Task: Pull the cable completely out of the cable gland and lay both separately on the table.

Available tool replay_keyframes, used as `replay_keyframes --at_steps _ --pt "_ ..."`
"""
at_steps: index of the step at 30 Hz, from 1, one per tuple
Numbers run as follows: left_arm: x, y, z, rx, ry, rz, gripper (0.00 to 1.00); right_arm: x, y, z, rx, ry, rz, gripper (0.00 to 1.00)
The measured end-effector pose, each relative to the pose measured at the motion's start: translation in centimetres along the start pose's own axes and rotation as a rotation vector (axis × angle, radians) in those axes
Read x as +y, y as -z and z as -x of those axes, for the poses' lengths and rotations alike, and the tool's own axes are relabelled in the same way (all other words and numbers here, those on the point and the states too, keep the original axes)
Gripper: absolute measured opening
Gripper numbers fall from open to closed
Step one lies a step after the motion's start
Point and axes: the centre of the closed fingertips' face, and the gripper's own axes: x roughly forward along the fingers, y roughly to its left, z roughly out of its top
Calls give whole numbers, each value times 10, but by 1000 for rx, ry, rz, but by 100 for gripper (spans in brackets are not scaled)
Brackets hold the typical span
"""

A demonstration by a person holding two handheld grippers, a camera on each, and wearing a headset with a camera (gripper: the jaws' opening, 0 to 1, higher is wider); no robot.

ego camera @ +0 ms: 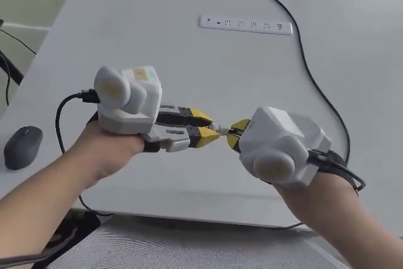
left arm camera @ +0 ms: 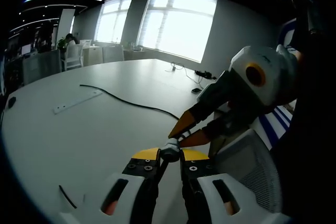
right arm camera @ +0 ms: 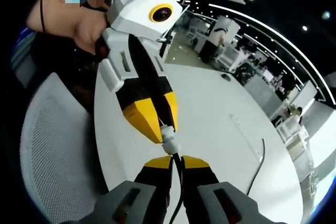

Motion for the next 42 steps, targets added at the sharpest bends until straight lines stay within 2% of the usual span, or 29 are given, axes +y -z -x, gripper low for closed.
replay_keyframes --at_steps 6,16,27,29,32,34,35,39,42 --pt "0 1 -1 1 1 3 15 -3 10 0 16 7 -32 0" --pt "-1 0 -2 1 4 2 15 -4 16 -2 28 10 -113 0" --pt "-2 -1 1 -16 7 14 15 -13 50 -3 96 29 -225 0" --pt "-2 -1 0 -16 8 13 15 -13 56 -4 101 27 -268 0" --pt "-3 -1 0 -15 11 10 15 -13 69 -7 113 24 -395 0" --pt "-4 -1 0 -16 12 12 15 -15 73 -6 114 29 -429 0" --pt "-4 -1 -1 -16 12 13 15 -15 77 -7 114 28 -473 0" --pt "-5 1 -1 -11 13 12 15 -16 89 -8 127 33 -512 0" --pt "-6 2 -2 -10 14 12 15 -17 96 -9 125 42 -586 0"
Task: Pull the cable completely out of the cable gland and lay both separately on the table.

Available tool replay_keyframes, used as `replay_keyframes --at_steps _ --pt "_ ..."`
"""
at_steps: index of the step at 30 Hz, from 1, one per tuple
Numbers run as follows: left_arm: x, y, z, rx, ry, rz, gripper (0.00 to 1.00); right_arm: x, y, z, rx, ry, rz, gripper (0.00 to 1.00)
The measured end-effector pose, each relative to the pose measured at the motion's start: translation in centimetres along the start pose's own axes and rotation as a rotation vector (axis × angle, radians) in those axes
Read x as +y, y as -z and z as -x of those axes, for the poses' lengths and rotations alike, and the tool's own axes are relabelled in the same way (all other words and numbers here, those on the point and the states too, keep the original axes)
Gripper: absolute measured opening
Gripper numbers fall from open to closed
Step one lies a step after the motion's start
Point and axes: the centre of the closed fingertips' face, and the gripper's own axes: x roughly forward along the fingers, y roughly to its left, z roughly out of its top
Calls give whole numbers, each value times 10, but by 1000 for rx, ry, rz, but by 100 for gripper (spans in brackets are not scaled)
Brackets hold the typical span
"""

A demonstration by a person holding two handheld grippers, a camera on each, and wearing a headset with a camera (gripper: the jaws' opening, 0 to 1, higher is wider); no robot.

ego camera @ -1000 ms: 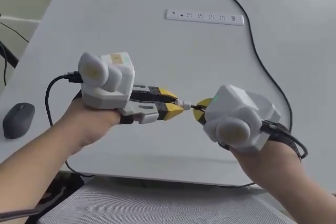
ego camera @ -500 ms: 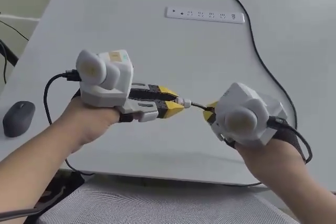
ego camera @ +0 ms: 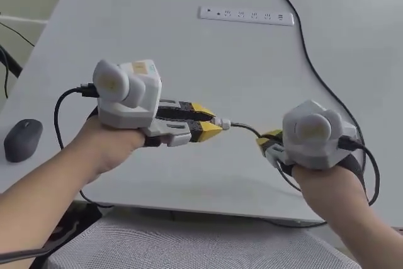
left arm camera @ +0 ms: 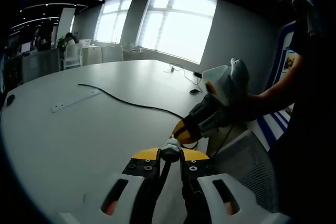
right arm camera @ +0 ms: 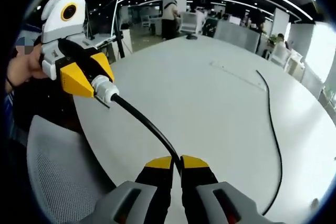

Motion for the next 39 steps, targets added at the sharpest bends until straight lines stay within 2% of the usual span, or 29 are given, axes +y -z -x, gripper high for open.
replay_keyframes --at_steps 5,8,13,17,23,25,26,28,30,31,32,33,35,37,39 --pt "1 0 -1 -1 -1 1 15 -12 14 -4 18 9 -143 0" --pt "2 -1 0 -4 -3 3 15 -20 23 -6 30 21 -149 0" --pt "2 1 -1 2 -3 4 15 -22 25 -5 18 13 -202 0" --pt "2 1 -1 0 -4 7 15 -20 25 -6 13 9 -211 0" --pt "6 0 2 -4 -14 11 15 -20 16 1 -28 10 -158 2" --pt "7 0 2 -3 -17 10 15 -21 9 5 -57 11 -150 9" --pt "7 0 3 -4 -18 12 15 -20 8 8 -56 13 -144 12" --pt "7 -1 3 -6 -20 13 15 -16 1 13 -82 -1 -82 14" --pt "7 -1 3 -6 -19 15 15 -10 -9 21 -113 -6 -29 22" --pt "7 -1 3 -4 -18 15 15 -2 -16 27 -121 -33 0 25" --pt "6 0 4 -1 -19 10 15 0 -23 32 -136 -31 21 28" --pt "6 0 4 0 -18 10 15 3 -35 38 -162 -19 101 28" --pt "6 -1 4 -4 -18 14 15 14 -49 45 -173 -26 220 28" --pt "6 0 5 -3 -19 18 15 30 -59 45 -174 -61 300 28" --pt "6 0 4 -2 -18 15 15 40 -63 43 -161 -63 392 27"
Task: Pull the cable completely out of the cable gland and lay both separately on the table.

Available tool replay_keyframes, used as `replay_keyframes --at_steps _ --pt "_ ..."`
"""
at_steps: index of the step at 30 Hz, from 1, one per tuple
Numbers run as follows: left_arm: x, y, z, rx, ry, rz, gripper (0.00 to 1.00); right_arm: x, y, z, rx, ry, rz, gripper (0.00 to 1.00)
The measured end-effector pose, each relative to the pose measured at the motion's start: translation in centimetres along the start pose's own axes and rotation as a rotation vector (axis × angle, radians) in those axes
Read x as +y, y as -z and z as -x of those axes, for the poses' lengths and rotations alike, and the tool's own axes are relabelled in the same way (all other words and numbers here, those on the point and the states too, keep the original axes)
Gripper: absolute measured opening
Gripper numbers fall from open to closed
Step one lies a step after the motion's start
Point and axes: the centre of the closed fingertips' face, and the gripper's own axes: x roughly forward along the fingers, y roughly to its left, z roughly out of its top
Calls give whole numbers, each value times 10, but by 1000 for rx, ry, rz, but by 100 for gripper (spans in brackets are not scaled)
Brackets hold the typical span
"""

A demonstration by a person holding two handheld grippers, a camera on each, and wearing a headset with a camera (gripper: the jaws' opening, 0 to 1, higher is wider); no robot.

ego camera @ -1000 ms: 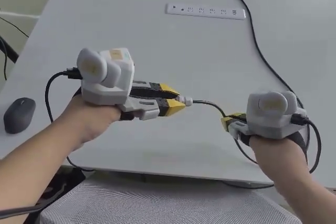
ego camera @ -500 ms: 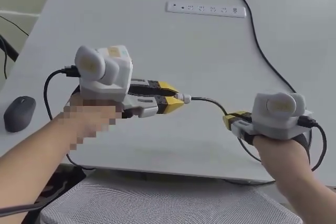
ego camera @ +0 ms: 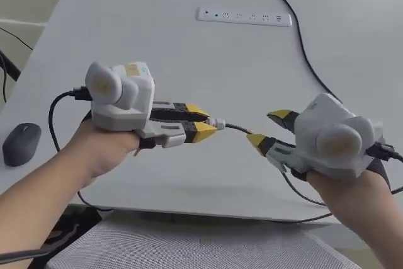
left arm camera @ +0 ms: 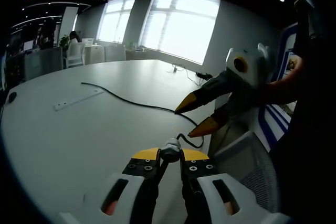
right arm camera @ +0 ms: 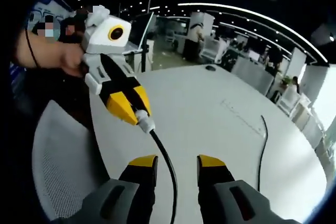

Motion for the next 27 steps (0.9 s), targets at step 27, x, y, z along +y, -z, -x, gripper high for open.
replay_keyframes --at_steps 27 --pt "-4 3 2 9 8 -9 15 32 -12 -26 56 -52 292 2"
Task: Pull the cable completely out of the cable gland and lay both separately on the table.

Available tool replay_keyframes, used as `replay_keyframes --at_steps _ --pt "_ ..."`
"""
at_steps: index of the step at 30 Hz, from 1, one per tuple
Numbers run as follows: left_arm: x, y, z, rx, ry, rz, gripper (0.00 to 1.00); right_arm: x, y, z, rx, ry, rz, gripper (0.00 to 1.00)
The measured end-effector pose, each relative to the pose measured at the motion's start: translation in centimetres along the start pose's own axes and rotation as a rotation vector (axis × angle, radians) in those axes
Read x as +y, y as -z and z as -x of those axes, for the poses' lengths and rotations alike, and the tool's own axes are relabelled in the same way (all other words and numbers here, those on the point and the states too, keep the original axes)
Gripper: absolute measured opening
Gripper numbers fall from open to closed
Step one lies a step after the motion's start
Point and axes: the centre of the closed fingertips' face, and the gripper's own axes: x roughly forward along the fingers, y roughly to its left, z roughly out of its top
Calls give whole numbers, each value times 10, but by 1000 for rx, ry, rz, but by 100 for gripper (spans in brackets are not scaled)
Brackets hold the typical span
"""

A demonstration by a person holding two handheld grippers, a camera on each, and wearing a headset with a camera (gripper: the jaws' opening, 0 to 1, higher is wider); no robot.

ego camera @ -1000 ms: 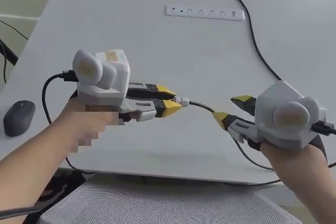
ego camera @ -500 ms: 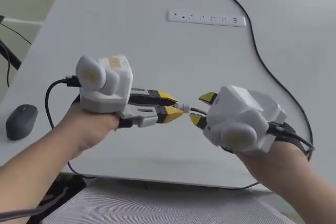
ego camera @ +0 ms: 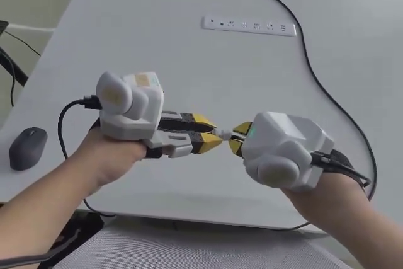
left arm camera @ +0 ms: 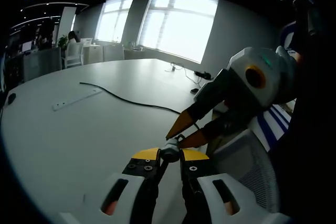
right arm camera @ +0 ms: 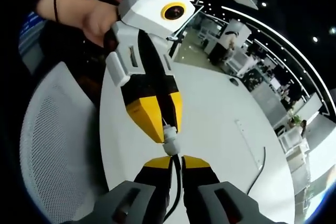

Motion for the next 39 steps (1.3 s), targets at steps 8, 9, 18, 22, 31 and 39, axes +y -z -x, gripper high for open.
replay_keyframes --at_steps 8,9,18,22,31,39 --pt "-1 1 1 -1 -2 -1 15 1 0 1 -9 7 9 0" --pt "-1 0 1 -1 -3 -2 15 1 0 1 -11 8 8 0" --pt "-2 0 0 -1 -3 -8 15 -1 2 0 -11 11 -34 0" --pt "-2 -1 -1 -4 -4 -12 15 -2 3 0 -14 13 -58 0" --pt "-2 0 0 -3 -4 -18 15 -2 8 -1 -11 14 -118 0" --pt "1 -2 3 -12 -9 -17 15 -8 20 -2 1 16 -223 0"
